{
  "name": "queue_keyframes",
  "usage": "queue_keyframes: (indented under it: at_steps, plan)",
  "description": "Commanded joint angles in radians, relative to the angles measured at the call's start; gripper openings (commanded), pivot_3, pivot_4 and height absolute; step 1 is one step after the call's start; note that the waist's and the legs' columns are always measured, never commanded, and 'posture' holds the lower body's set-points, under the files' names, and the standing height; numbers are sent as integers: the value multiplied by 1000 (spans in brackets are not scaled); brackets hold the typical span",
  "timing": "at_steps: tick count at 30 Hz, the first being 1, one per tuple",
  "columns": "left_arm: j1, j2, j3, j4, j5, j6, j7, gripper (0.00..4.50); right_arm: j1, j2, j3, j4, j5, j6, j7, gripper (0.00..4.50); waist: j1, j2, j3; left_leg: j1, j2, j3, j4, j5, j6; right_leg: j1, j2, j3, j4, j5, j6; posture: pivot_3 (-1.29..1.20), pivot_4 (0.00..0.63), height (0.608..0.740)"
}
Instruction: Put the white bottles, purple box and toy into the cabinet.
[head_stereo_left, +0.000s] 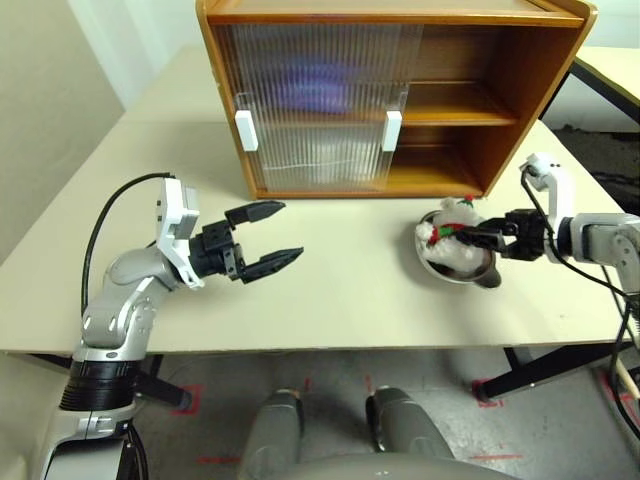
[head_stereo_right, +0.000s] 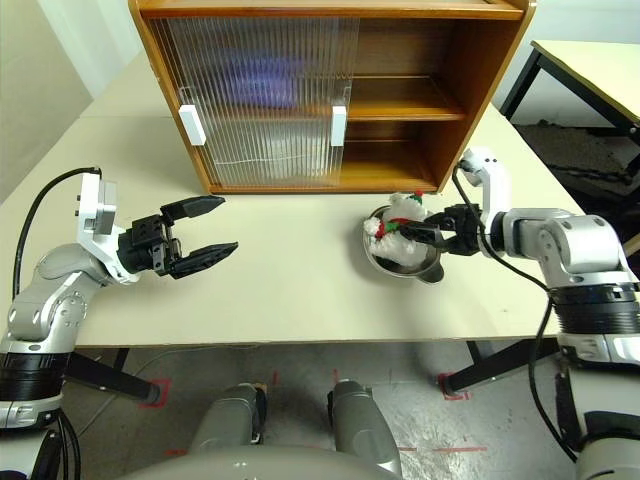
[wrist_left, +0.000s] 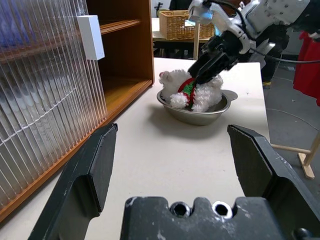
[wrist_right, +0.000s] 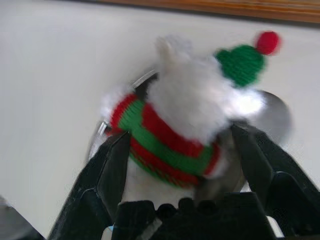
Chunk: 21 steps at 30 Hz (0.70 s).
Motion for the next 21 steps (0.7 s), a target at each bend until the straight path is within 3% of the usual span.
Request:
queue_keyframes:
  at_steps: [1,6,10,21]
  plan:
    - [-2,2,-11,-8,8,-11,0,4500,-12,5,-3,13,11,-3,11,3121,1,0,0,0,0,0,0,0,0,0,0,0,0,0,0,116,0,740]
    - [-3,-6,-5,-11,9,-19,18,4500,-9,16,6,30,18,-17,47,1200,2,0,0,0,0,0,0,0,0,0,0,0,0,0,0,127,0,740]
    - [-9,-5,0,-16,1,-16,25,4500,-16,6,6,50,13,-37,69,7,1,0,0,0,0,0,0,0,0,0,0,0,0,0,0,127,0,740]
    - [-17,1,-14,-4,9,-20,9,4500,-143,-69,-81,65,86,-4,144,7,1,0,0,0,0,0,0,0,0,0,0,0,0,0,0,106,0,740]
